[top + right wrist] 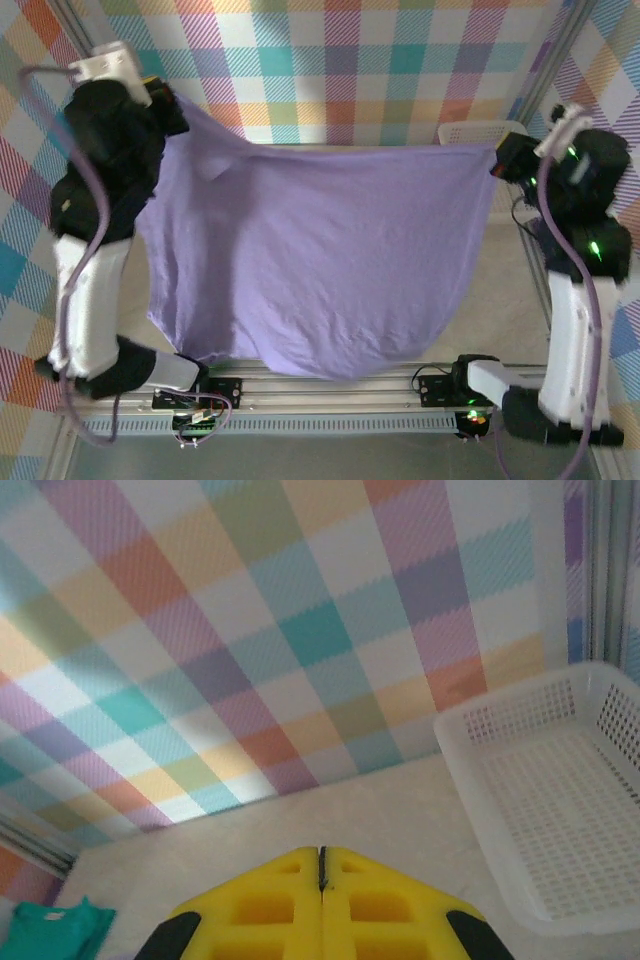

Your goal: Fold the inside-out t-shirt

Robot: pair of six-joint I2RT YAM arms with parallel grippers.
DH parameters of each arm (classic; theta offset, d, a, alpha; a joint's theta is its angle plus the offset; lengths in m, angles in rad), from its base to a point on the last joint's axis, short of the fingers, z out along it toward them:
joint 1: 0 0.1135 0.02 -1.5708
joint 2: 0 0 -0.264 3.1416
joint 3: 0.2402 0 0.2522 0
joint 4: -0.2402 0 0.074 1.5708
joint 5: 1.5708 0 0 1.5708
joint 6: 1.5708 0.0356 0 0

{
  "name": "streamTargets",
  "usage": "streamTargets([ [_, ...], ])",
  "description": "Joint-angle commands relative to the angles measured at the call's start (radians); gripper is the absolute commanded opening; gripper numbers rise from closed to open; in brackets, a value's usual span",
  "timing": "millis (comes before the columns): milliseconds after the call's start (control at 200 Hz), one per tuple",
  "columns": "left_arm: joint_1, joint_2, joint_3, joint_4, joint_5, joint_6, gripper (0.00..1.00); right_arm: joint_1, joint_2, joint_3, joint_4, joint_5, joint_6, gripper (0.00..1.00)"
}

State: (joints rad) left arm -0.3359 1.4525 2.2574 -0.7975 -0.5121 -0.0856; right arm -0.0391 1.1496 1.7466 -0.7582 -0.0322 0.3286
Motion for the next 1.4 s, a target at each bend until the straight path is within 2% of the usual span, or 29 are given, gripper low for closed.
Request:
streamTargets([
  [0, 0.082, 0.054, 0.093, 0.002, 0.108, -0.028, 0.0, -0.004, 0.067, 0.008, 0.138, 0.016, -0.04, 0.0],
  [120, 0.097, 0.114, 0.146, -0.02, 0.158, -0.034, 0.0, -0.004, 0.103, 0.048, 0.147, -0.016, -0.043, 0.0],
  [230, 0.097, 0.074, 0.131, -0.022, 0.189, -0.044, 0.0, -0.004, 0.063, 0.053, 0.137, -0.031, -0.053, 0.0],
  [585, 0.097, -0.33, -0.074, 0.006, 0.317, -0.109, 0.0, -0.004, -0.204, 0.097, -0.033, 0.0, -0.097, 0.0],
  [775, 0.097, -0.44, -0.03, -0.008, 0.395, -0.15, 0.0, -0.004, -0.276, 0.216, -0.129, 0.018, -0.107, 0.0],
  [875, 0.096, -0.43, 0.025, -0.023, 0.392, -0.154, 0.0, -0.005, -0.271, 0.283, -0.16, 0.023, -0.119, 0.0],
  [1069, 0.097, -0.286, 0.121, -0.061, 0.266, -0.118, 0.0, -0.004, -0.203, 0.33, -0.152, 0.056, -0.163, 0.0],
  [1229, 0.097, -0.134, 0.107, -0.022, 0.207, -0.077, 0.0, -0.004, -0.136, 0.224, -0.035, 0.048, -0.177, 0.0],
  [1394, 0.111, 0.021, -0.01, 0.087, 0.205, -0.055, 0.0, -0.004, -0.022, 0.041, 0.154, 0.044, -0.184, 0.0],
])
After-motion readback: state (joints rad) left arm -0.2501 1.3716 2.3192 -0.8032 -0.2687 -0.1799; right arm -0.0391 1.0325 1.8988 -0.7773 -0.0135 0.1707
